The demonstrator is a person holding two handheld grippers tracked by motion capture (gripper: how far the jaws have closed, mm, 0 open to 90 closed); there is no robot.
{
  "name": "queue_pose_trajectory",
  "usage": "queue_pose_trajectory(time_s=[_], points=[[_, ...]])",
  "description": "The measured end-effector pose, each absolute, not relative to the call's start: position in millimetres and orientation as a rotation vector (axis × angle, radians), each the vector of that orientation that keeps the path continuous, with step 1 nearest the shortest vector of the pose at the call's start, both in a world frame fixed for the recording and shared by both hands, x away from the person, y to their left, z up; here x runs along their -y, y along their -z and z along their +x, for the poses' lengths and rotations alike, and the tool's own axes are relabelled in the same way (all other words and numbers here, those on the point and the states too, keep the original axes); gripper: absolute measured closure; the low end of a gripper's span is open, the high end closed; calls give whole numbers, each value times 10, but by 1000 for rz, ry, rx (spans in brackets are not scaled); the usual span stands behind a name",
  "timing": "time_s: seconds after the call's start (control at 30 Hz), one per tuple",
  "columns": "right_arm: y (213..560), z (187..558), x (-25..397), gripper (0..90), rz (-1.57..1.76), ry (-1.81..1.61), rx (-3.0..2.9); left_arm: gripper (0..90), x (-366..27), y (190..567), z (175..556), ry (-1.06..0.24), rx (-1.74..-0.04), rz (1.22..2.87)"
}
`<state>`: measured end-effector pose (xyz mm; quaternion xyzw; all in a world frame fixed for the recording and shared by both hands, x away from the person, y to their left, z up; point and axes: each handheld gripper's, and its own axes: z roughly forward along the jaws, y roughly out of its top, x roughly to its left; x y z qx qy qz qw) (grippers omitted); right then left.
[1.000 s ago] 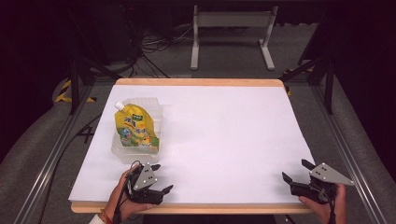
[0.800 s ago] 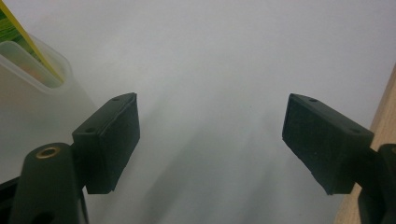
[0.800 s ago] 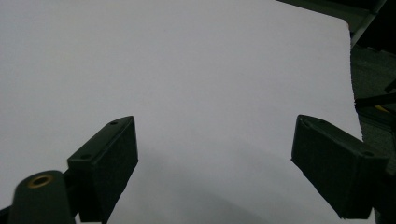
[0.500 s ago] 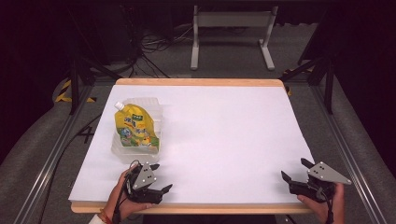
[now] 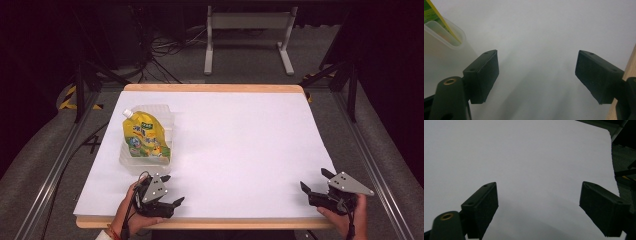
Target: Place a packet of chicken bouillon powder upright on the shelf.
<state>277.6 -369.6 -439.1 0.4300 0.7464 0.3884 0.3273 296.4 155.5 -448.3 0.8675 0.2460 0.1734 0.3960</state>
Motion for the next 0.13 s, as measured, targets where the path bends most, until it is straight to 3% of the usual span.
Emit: queue_pose_trajectory(time_s=[0.13], points=[[4406, 2802, 3706, 160, 1138, -1025, -1946, 197, -1544, 4481, 2974, -434, -632, 2199]])
